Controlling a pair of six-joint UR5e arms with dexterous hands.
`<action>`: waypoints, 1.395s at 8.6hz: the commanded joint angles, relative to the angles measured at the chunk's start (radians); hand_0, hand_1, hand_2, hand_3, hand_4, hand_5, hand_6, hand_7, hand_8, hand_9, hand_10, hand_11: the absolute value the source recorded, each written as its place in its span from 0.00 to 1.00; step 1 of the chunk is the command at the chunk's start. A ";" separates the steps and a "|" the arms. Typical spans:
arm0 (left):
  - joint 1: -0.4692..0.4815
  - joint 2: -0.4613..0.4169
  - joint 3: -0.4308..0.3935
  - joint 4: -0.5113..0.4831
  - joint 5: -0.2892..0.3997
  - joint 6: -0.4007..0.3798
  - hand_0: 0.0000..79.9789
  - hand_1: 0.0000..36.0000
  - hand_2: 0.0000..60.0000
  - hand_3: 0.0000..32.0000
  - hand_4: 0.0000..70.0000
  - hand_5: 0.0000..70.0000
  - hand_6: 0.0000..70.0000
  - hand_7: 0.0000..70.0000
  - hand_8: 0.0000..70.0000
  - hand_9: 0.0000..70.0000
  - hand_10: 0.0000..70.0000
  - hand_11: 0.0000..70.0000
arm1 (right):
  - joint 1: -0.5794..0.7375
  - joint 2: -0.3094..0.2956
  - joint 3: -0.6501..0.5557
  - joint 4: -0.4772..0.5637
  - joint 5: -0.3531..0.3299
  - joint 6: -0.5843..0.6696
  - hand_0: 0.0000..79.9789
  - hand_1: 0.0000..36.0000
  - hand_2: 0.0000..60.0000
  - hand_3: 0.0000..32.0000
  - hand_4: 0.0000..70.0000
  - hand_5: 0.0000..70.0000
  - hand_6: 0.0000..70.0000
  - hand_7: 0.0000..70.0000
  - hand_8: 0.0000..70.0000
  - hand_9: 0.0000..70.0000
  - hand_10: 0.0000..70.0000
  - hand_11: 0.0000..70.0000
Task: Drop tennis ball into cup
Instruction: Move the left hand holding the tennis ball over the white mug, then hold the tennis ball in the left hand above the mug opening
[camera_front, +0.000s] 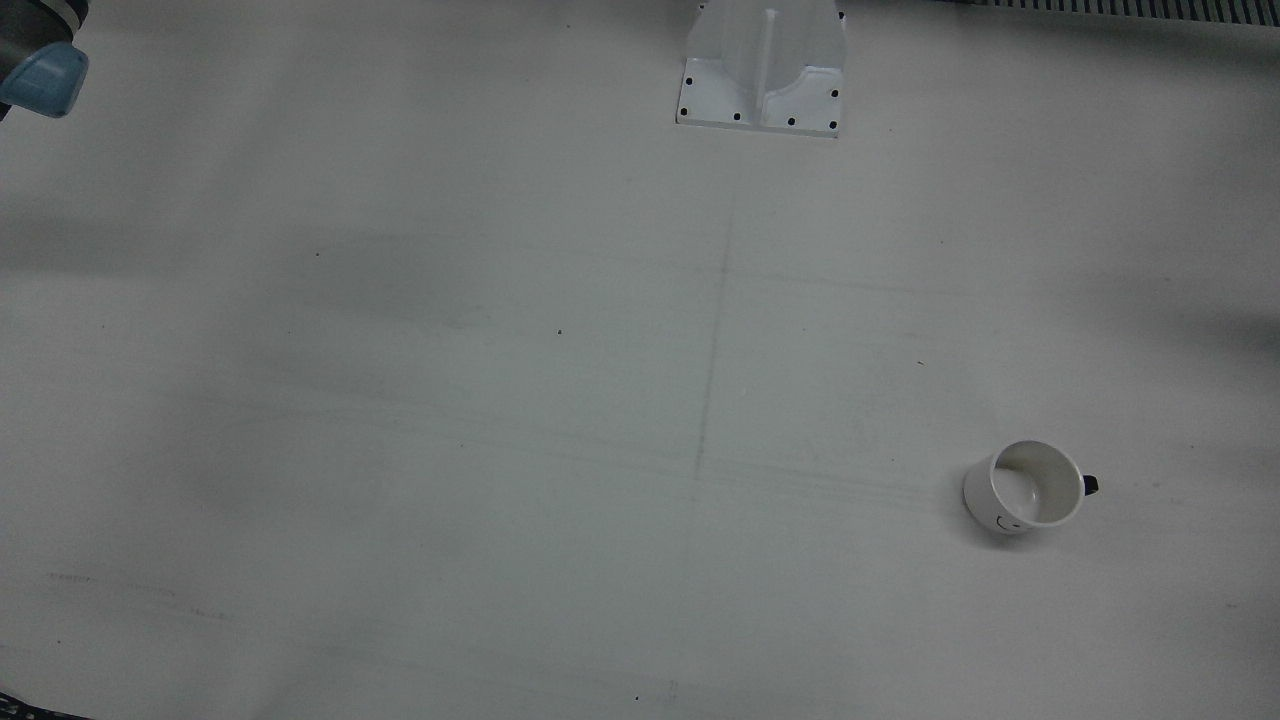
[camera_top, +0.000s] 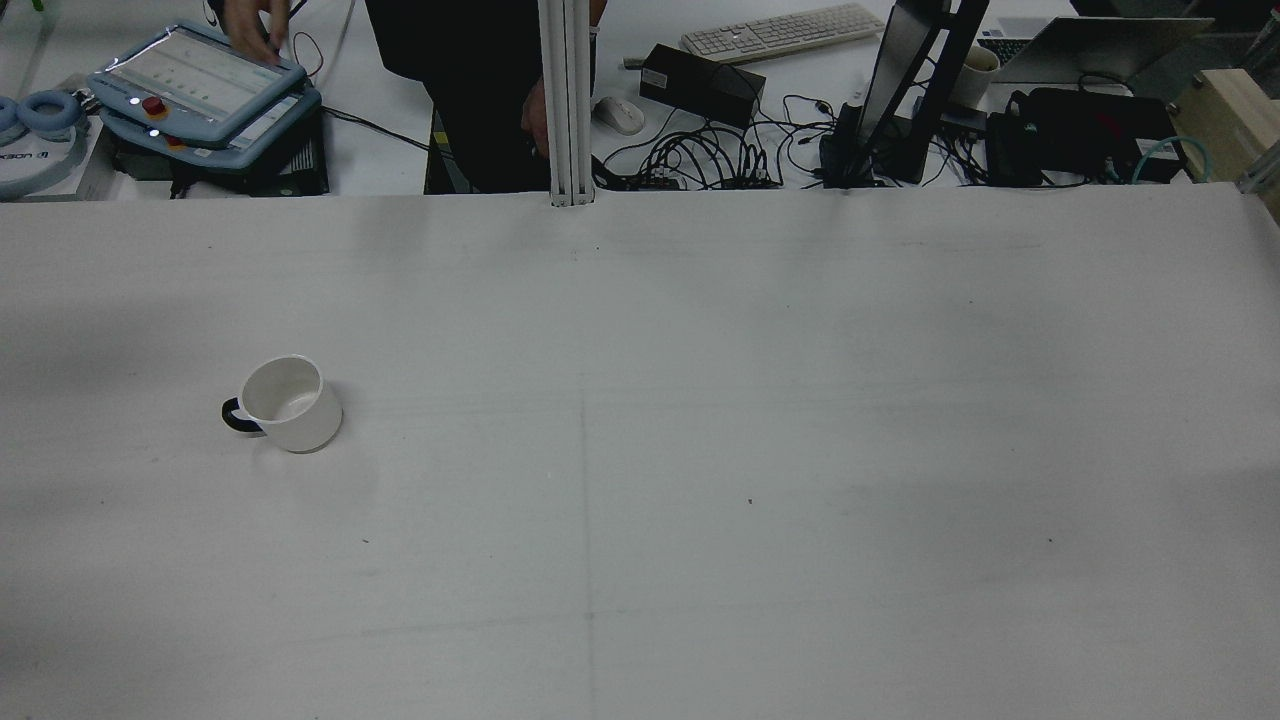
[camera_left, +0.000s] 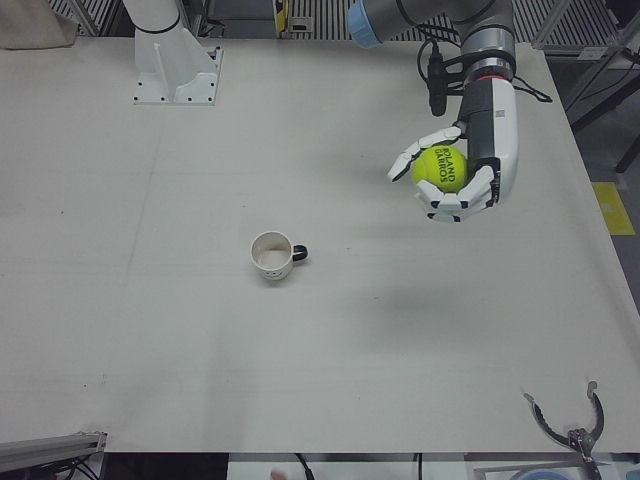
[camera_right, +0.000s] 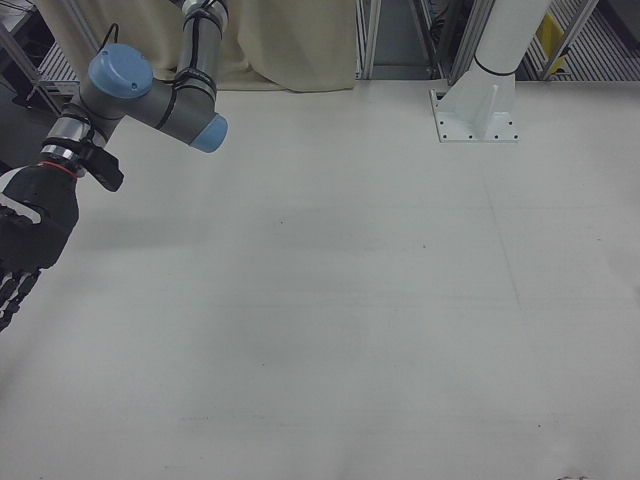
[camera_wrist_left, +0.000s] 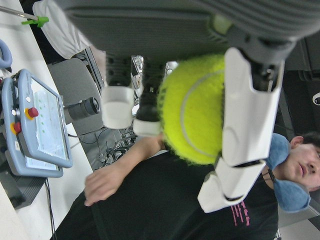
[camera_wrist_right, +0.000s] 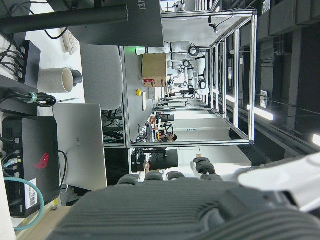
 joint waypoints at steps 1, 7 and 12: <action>0.210 -0.077 -0.073 0.104 -0.013 -0.007 0.75 1.00 1.00 0.00 1.00 1.00 1.00 1.00 1.00 1.00 1.00 1.00 | 0.000 0.000 -0.001 0.000 0.001 0.000 0.00 0.00 0.00 0.00 0.00 0.00 0.00 0.00 0.00 0.00 0.00 0.00; 0.551 -0.246 0.014 0.203 -0.147 -0.008 0.74 1.00 1.00 0.00 1.00 0.82 1.00 1.00 1.00 1.00 0.96 1.00 | 0.000 0.000 0.000 0.000 0.000 0.000 0.00 0.00 0.00 0.00 0.00 0.00 0.00 0.00 0.00 0.00 0.00 0.00; 0.484 -0.254 0.001 0.201 -0.143 -0.010 0.73 1.00 1.00 0.00 1.00 0.72 1.00 1.00 1.00 1.00 1.00 1.00 | 0.000 0.000 0.000 0.000 0.000 0.000 0.00 0.00 0.00 0.00 0.00 0.00 0.00 0.00 0.00 0.00 0.00 0.00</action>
